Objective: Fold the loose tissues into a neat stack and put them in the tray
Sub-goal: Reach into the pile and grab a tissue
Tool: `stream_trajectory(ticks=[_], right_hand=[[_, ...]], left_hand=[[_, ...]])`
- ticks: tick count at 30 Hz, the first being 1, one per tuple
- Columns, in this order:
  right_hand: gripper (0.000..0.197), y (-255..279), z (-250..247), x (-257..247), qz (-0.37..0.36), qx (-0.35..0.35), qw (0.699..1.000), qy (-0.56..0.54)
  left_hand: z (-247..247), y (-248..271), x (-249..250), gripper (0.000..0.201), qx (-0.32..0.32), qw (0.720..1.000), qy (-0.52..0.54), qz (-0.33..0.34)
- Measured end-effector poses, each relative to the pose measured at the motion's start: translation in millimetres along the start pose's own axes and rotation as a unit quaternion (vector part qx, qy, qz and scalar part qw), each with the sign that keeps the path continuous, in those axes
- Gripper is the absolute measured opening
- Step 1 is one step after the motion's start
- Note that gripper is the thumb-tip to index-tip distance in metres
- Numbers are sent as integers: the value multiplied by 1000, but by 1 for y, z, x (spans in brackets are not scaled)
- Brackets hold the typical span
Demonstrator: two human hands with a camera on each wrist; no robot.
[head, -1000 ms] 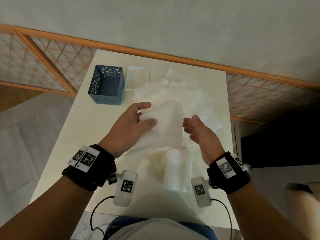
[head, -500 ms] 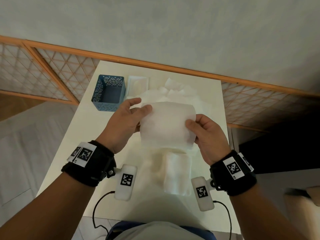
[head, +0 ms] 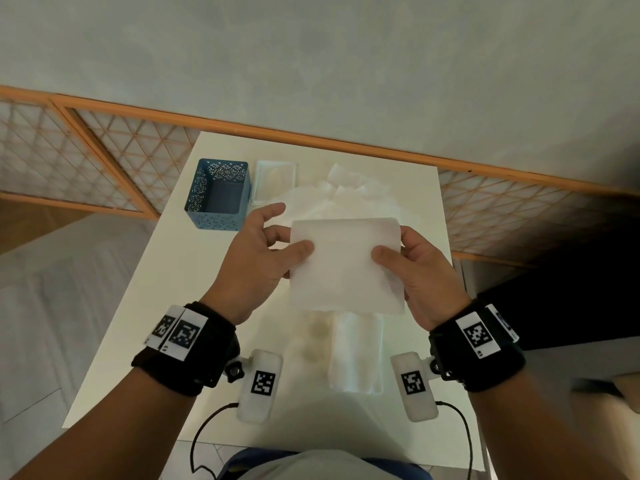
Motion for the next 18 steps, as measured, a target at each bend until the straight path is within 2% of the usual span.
stream_trajectory(ticks=[4, 8, 12, 18], right_hand=[[20, 4, -4, -1, -3, 14, 1000, -10], [26, 8, -7, -1, -19, 16, 1000, 0], [34, 12, -11, -5, -21, 45, 999, -21], [37, 14, -14, -9, -43, 55, 996, -63]], left_hand=[[6, -2, 6, 64, 2, 999, -26, 25], [15, -6, 10, 65, -11, 998, -47, 29], [21, -12, 6, 70, -17, 1000, -10, 1], [31, -17, 1, 51, -59, 994, 69, -65]])
Point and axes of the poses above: each hand's wrist, its own y-axis away from the middle knuckle, its own z-axis out of the palm, x = y × z, the point moved 6 cm from there along -y, towards the middle knuckle, and after that the axes turned 14 degrees about -z, right-handed, at the moved point
